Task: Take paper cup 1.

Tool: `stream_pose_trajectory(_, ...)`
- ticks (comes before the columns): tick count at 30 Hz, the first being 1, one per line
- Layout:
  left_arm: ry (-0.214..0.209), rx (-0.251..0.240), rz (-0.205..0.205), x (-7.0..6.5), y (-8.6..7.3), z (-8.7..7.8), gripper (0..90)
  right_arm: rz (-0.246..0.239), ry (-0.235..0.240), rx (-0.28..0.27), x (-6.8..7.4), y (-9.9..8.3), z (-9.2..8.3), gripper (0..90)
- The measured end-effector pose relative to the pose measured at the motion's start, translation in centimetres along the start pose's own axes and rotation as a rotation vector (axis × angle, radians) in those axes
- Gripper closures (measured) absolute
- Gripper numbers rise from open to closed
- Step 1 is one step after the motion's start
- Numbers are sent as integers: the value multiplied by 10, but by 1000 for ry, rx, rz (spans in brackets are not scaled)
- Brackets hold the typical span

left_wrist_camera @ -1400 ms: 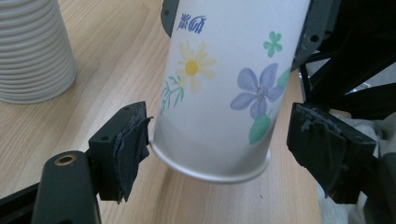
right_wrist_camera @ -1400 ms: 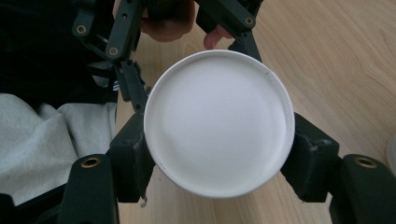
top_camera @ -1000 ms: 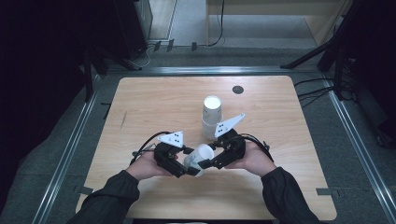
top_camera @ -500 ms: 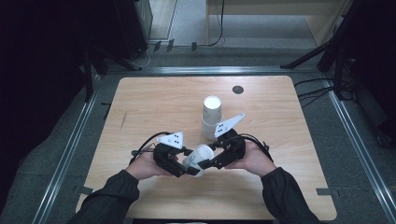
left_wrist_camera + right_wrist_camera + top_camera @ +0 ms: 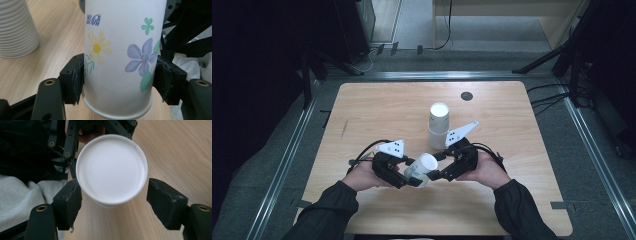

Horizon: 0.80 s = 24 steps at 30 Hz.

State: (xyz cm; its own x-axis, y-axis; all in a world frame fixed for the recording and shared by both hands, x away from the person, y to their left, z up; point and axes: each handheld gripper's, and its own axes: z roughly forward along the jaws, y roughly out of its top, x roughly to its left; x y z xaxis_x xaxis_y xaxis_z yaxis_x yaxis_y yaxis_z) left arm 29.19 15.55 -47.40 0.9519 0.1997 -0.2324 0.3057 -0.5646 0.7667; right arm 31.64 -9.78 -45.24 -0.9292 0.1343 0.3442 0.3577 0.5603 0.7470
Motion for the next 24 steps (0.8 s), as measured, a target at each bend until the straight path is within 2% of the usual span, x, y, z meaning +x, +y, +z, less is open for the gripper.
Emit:
stream_pose_trajectory(3,8,-9,-12,2,0,-9,323,-22,-23,-7,0,-4,-3,343)
stream_pose_trajectory(5,14,0,-17,3,1,-13,321,-39,-50,-11,1,-6,-3,350)
stream_pose_trajectory(6,17,6,-14,4,1,-14,322,-36,-47,-9,2,-6,-3,371)
stream_pose_trajectory(8,31,36,-2,6,3,-21,319,-44,-58,-10,4,-7,-3,376)
stream_pose_trajectory(10,32,36,-9,8,3,-25,319,-47,-74,-7,6,-8,-3,384)
stream_pose_trajectory(12,34,42,-37,13,8,-33,319,-58,-98,-7,8,-10,-3,386)
stream_pose_trajectory(16,32,62,-32,17,15,-39,319,-79,-133,5,11,-17,-2,372)
stream_pose_trajectory(20,38,98,-23,22,26,-43,319,-91,-123,3,14,-21,-3,353)
stream_pose_trajectory(21,49,109,-22,23,28,-43,319,-91,-123,2,14,-21,-3,343)
stream_pose_trajectory(23,83,169,2,23,32,-41,316,-89,-127,-6,14,-21,-3,335)
stream_pose_trajectory(24,83,169,2,23,32,-41,316,-88,-130,-14,14,-21,-3,328)
